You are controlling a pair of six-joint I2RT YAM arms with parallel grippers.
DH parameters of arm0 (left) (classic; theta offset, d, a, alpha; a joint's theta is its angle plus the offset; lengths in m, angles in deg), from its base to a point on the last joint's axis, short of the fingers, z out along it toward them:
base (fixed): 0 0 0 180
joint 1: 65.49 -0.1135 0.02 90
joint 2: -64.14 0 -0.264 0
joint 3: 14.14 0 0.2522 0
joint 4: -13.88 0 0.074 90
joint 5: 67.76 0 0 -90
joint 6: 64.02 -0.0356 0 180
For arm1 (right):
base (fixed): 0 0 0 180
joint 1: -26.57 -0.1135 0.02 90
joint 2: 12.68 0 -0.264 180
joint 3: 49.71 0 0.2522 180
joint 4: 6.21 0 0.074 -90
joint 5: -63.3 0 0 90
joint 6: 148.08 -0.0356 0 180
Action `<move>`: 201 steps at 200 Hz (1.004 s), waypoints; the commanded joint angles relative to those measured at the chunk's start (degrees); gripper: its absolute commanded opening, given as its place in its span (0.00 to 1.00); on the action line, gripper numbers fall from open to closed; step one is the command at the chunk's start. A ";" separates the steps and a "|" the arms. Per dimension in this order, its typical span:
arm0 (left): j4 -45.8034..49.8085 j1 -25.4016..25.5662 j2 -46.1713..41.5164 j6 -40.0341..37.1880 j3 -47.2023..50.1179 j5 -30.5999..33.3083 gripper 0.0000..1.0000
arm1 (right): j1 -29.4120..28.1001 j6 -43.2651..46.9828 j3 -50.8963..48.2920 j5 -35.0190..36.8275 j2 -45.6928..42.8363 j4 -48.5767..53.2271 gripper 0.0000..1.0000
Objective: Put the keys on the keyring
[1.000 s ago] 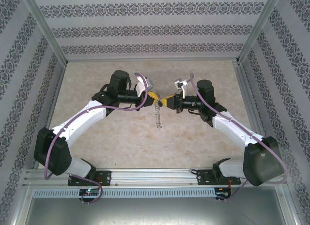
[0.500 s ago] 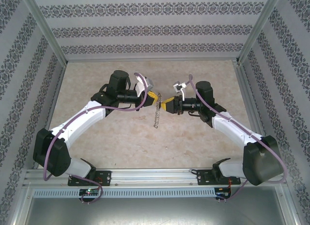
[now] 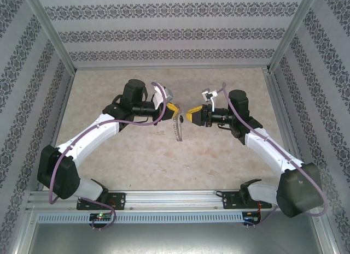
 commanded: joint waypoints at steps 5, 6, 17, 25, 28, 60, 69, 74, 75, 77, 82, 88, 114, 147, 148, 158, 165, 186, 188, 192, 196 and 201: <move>-3.00 0.51 -1.98 -0.78 -1.25 -2.64 0.00 | -0.44 0.28 3.82 -2.63 1.99 -2.52 0.39; -3.02 0.51 -1.92 -0.80 -1.27 -2.64 0.00 | -0.49 0.33 3.91 -2.67 2.08 -2.54 0.39; -2.79 0.51 -1.95 -0.82 -1.29 -2.69 0.00 | -1.04 0.44 4.61 -2.70 2.76 -2.55 0.39; -2.79 0.53 -1.95 -0.80 -1.28 -2.69 0.00 | -1.29 0.53 4.98 -2.88 3.24 -2.63 0.39; -2.83 0.56 -2.02 -0.82 -1.36 -2.65 0.00 | -1.43 0.59 5.10 -2.93 3.38 -2.58 0.39; -2.57 0.56 -2.08 -0.99 -1.51 -2.94 0.00 | -2.22 1.07 5.84 -3.65 4.79 -2.67 0.39; -2.58 0.52 -2.00 -0.98 -1.55 -3.07 0.00 | -2.42 1.27 5.92 -3.76 5.13 -2.64 0.39; -2.52 0.53 -1.97 -0.85 -1.48 -3.11 0.00 | -2.43 1.25 5.89 -3.77 5.30 -2.76 0.39; -2.52 0.52 -1.96 -0.88 -1.52 -3.09 0.00 | -2.46 1.25 5.91 -3.81 5.32 -2.79 0.39; -2.50 0.51 -1.97 -0.90 -1.54 -3.13 0.00 | -2.52 1.31 5.92 -3.85 5.37 -2.80 0.39; -2.52 0.51 -1.87 -0.91 -1.55 -3.14 0.00 | -2.59 1.34 5.93 -3.98 5.50 -2.81 0.39; -2.43 0.56 -1.81 -0.91 -1.55 -3.34 0.00 | -2.61 1.40 5.91 -3.95 5.73 -2.80 0.39; -2.26 0.53 -1.53 -0.86 -1.81 -4.04 0.00 | -2.72 1.69 5.91 -3.95 6.38 -2.93 0.38; -1.75 0.52 -0.98 -0.65 -2.42 -5.48 0.00 | -2.66 1.86 6.36 -4.12 7.08 -3.53 0.36; -1.78 0.51 -0.98 -0.65 -2.42 -5.51 0.00 | -2.66 1.86 6.41 -4.12 7.13 -3.52 0.36; -1.50 0.51 -0.72 -0.69 -2.77 -6.08 0.00 | -2.65 2.02 6.51 -4.21 7.39 -3.44 0.35; -1.09 0.52 -0.57 -0.73 -2.98 -6.55 0.00 | -2.66 2.12 6.71 -4.23 7.52 -3.49 0.35; 0.38 0.52 0.25 -1.16 -3.82 -7.59 0.00 | -2.65 2.47 7.05 -4.17 7.92 -3.50 0.34; 0.47 0.56 0.34 -1.13 -3.94 -7.64 0.00 | -2.63 2.54 7.06 -4.16 8.00 -3.47 0.34; 0.81 0.57 0.51 -1.25 -4.13 -7.77 0.00 | -2.57 2.57 7.15 -4.21 8.05 -3.51 0.34; 0.97 0.54 0.65 -1.31 -4.26 -7.82 0.00 | -2.57 2.69 7.16 -4.21 8.13 -3.50 0.34; 1.20 0.57 0.84 -1.35 -4.40 -7.94 0.00 | -2.59 2.66 7.23 -4.25 8.17 -3.49 0.34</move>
